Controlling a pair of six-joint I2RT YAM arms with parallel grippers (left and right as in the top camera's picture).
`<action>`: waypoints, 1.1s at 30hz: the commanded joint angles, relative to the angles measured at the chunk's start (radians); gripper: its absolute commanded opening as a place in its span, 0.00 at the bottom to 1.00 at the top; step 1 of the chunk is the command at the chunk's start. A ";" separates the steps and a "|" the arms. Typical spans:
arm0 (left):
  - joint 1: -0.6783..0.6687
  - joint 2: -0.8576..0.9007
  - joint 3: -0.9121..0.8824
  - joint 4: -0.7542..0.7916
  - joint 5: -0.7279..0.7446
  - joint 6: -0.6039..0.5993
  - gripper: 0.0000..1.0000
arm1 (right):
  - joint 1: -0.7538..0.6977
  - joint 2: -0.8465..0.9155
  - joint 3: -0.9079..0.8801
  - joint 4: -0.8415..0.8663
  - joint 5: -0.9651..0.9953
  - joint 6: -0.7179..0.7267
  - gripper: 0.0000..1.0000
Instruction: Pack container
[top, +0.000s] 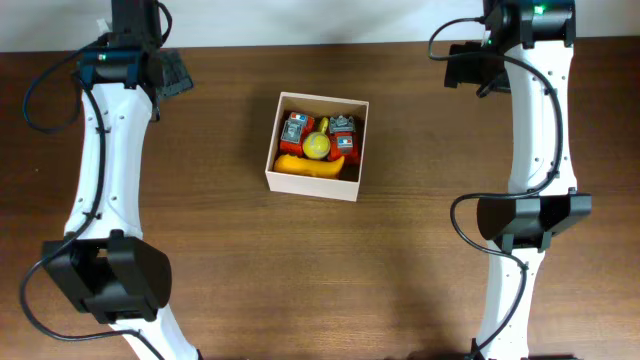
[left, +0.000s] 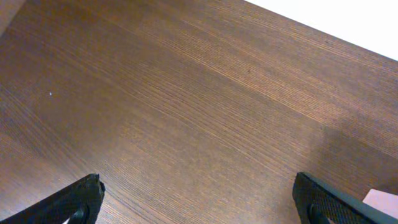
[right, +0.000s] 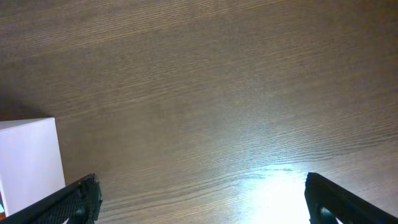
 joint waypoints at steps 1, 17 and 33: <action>0.003 -0.024 0.018 -0.004 -0.014 -0.018 0.99 | 0.005 -0.023 0.012 -0.005 0.019 -0.009 0.99; 0.003 -0.346 -0.027 -0.058 -0.093 -0.017 0.99 | 0.005 -0.023 0.012 -0.005 0.019 -0.009 0.99; 0.022 -1.143 -1.172 0.731 -0.039 0.005 0.99 | 0.005 -0.023 0.012 -0.005 0.019 -0.009 0.99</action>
